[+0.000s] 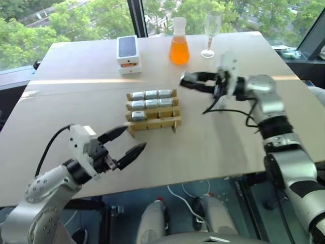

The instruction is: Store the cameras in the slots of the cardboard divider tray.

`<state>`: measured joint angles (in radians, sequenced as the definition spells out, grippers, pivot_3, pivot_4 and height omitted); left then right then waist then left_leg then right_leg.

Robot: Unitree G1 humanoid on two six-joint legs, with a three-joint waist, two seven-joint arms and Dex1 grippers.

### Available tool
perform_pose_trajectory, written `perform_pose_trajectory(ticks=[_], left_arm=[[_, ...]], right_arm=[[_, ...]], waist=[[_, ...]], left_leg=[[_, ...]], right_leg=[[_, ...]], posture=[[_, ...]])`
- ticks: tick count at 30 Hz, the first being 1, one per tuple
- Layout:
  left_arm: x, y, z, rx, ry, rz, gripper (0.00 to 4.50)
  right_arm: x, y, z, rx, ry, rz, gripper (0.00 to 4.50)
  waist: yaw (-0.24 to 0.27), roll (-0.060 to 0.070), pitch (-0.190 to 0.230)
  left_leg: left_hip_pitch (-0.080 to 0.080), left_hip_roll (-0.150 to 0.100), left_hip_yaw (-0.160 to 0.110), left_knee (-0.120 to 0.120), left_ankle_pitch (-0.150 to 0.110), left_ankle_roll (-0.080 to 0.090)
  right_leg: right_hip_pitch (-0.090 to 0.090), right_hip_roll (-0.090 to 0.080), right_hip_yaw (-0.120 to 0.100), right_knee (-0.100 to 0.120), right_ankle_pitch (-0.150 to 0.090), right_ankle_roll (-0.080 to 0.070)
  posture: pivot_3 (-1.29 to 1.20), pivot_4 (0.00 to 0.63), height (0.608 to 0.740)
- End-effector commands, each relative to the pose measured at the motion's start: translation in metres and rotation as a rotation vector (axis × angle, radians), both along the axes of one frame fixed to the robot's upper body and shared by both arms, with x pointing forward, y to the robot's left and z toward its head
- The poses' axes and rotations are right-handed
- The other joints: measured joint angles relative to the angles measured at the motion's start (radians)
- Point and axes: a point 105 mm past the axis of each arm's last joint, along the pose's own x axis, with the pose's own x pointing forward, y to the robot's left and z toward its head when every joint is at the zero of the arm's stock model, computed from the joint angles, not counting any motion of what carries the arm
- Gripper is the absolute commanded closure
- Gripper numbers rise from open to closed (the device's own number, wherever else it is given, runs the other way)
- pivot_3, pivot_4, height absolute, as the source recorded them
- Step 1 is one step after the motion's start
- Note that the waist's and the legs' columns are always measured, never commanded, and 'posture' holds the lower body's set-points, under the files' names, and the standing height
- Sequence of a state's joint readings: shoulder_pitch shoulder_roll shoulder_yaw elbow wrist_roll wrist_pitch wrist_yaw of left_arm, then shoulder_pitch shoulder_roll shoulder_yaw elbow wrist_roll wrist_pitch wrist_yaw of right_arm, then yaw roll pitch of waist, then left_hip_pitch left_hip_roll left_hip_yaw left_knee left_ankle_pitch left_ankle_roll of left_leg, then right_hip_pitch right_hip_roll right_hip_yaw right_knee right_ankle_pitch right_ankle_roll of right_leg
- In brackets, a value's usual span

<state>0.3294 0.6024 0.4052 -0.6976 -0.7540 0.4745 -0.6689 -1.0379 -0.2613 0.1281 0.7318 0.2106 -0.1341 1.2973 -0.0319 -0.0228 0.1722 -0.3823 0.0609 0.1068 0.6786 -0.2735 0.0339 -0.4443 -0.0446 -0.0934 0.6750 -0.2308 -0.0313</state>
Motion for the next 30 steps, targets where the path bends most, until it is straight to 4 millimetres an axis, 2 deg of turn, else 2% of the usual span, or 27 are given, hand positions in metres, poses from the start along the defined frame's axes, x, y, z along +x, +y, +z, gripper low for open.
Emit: perform_pose_trajectory(ticks=[1, 8, 17, 24, 30], left_arm=[[-0.01, -0.009, 0.01, -0.003, -0.067, 0.029, 0.0], [-0.025, -0.016, 0.005, -0.035, -0.055, 0.112, 0.0], [-0.03, -0.016, 0.004, -0.04, -0.058, 0.167, 0.0], [-0.031, -0.015, 0.007, -0.04, -0.064, 0.173, 0.0], [-0.03, -0.016, 0.007, -0.043, -0.065, 0.171, 0.0]], right_arm=[[-0.003, 0.021, -0.004, -0.058, -0.049, 0.076, 3.75], [0.0, 0.058, -0.02, -0.148, -0.051, 0.095, 3.75], [-0.004, 0.084, -0.036, -0.19, -0.022, 0.084, 3.75], [0.007, 0.077, -0.036, -0.207, -0.015, 0.015, 3.75], [0.007, 0.066, -0.032, -0.201, 0.036, 0.048, 3.75]], waist=[[0.008, 0.0, 0.0], [0.014, 0.0, 0.0], [0.014, 0.0, 0.0], [0.014, 0.0, 0.0], [0.017, 0.0, 0.0]], left_leg=[[-0.001, -0.001, -0.001, 0.0, 0.0, 0.0], [-0.002, -0.004, -0.001, 0.0, 0.0, 0.0], [-0.002, -0.004, -0.001, -0.001, -0.001, 0.002], [-0.003, -0.004, -0.001, -0.001, -0.002, 0.003], [-0.003, -0.004, -0.002, -0.001, -0.002, 0.004]], right_leg=[[0.0, -0.001, -0.001, -0.001, 0.0, 0.0], [0.0, -0.004, 0.0, -0.003, 0.0, -0.001], [-0.001, -0.005, -0.001, -0.003, 0.0, -0.001], [-0.001, -0.004, -0.001, -0.003, 0.0, -0.001], [-0.001, -0.004, -0.002, -0.003, 0.0, -0.001]], posture=[[0.0, 0.15, 0.74], [0.0, 0.15, 0.74], [0.0, 0.15, 0.74], [0.0, 0.15, 0.74], [0.0, 0.15, 0.74]])
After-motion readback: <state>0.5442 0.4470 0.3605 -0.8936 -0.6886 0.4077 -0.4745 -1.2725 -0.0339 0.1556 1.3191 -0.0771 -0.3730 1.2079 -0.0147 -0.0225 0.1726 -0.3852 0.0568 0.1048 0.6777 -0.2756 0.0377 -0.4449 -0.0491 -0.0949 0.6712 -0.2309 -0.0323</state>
